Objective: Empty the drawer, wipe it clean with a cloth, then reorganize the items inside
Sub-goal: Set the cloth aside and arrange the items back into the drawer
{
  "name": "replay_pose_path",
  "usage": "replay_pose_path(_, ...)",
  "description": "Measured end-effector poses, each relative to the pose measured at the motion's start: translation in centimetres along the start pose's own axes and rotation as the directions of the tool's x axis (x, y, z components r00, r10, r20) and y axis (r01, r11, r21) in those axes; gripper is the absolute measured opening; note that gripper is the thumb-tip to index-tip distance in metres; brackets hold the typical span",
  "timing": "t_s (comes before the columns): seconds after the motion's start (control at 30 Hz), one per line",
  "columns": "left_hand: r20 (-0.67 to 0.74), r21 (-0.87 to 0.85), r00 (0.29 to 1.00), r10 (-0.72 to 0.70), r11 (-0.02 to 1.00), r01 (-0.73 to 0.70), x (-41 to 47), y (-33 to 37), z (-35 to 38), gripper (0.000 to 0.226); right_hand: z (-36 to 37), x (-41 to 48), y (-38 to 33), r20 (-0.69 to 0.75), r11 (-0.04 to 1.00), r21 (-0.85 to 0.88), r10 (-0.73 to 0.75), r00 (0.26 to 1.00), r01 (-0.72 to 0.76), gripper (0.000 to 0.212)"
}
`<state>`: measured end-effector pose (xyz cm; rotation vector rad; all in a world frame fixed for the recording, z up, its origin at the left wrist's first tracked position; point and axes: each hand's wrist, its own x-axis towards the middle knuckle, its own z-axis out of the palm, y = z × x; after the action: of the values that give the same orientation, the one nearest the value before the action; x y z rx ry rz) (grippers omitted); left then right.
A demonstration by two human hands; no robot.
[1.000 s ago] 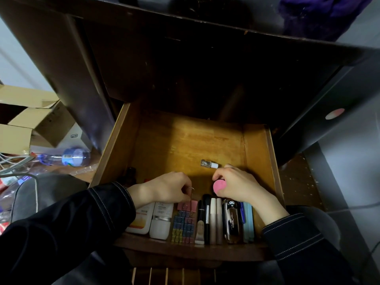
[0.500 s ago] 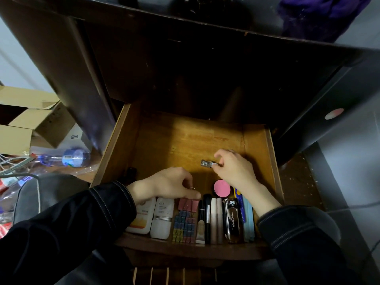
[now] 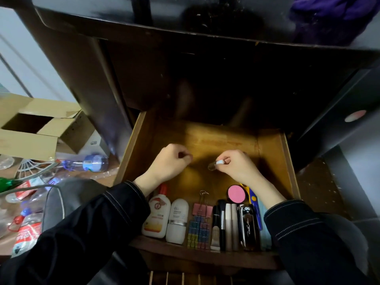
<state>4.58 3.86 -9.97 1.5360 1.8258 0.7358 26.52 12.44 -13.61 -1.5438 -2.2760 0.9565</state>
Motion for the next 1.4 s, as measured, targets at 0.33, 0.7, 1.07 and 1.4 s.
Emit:
replay_pose_path(0.33, -0.213, 0.311, 0.92, 0.328, 0.916, -0.254, -6.0, -2.1, -8.8, 0.014, 2.0, -0.6, -5.2, 0.138, 0.952, 0.3, -0.1, 0.985, 0.055, 0.01)
replay_pose_path(0.7, -0.259, 0.427, 0.902, 0.346, 0.879, -0.214, -7.3, -4.6, -7.8, 0.024, 9.6, 3.0, -12.1, 0.286, 0.997, 0.063, -0.068, 0.956, 0.052, 0.031)
replay_pose_path(1.07, -0.277, 0.389, 0.907, 0.319, 0.9, -0.197, -7.3, -4.7, -7.7, 0.02, 11.8, 3.0, -12.7, 0.269, 0.986, -0.148, -0.037, 0.962, 0.079, 0.014)
replay_pose_path(1.4, -0.288, 0.382, 0.902, 0.322, 0.902, -0.2, -7.3, -4.6, -7.6, 0.019, 12.0, 1.8, -12.3, 0.27, 0.984, -0.167, -0.018, 0.963, 0.065, 0.013)
